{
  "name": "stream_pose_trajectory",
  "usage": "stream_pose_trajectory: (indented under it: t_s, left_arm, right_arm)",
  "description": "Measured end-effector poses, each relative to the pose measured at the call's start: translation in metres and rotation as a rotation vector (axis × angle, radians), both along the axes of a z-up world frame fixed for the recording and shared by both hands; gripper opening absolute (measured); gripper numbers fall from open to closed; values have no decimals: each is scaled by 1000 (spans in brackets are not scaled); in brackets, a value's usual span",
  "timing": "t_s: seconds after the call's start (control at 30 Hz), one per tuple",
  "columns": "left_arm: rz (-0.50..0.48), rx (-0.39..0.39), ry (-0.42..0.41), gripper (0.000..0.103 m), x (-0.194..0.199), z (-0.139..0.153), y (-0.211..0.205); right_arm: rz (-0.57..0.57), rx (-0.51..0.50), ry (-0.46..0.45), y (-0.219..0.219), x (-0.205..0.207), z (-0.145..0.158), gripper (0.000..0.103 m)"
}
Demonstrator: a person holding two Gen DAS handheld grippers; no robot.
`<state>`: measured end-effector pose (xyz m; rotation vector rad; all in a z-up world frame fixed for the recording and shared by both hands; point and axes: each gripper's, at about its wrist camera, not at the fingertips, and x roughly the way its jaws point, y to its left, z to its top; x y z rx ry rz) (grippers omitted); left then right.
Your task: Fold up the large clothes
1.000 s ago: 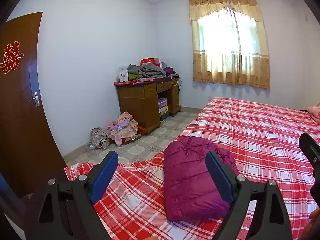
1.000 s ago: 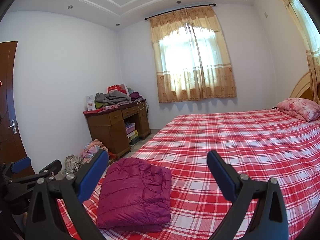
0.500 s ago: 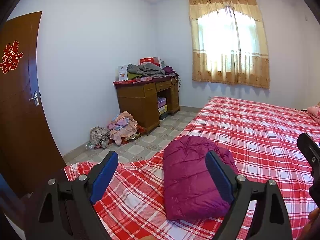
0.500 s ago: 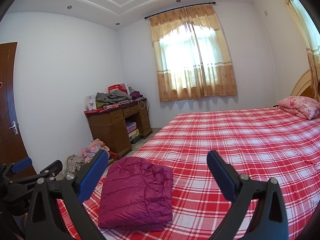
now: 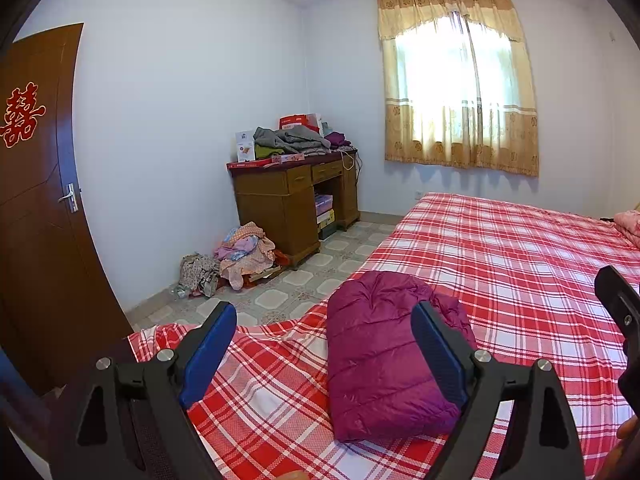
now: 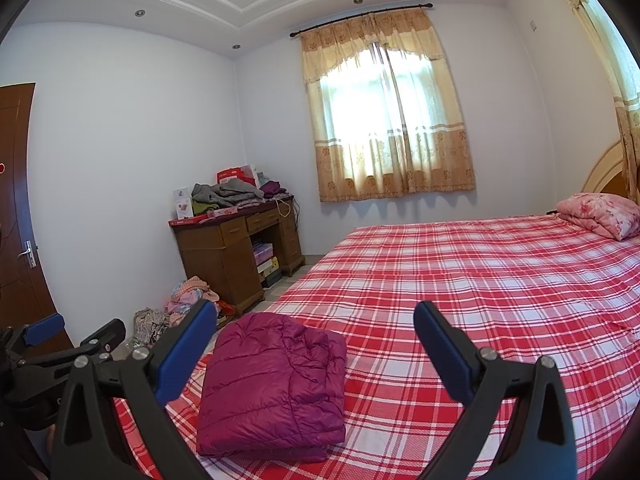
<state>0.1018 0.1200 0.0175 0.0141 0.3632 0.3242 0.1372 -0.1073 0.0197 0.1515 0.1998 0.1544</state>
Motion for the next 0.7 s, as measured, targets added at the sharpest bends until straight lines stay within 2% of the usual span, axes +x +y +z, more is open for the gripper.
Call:
stream_pose_trajectory:
  t_s: [0.53, 0.7]
  left_arm:
    - [8, 10, -28, 90, -3, 4, 0]
    - [18, -10, -18, 90, 0, 3, 4]
  right_arm:
    - [3, -2, -8, -2, 1, -1, 101]
    - [8, -9, -13, -5, 1, -2, 101]
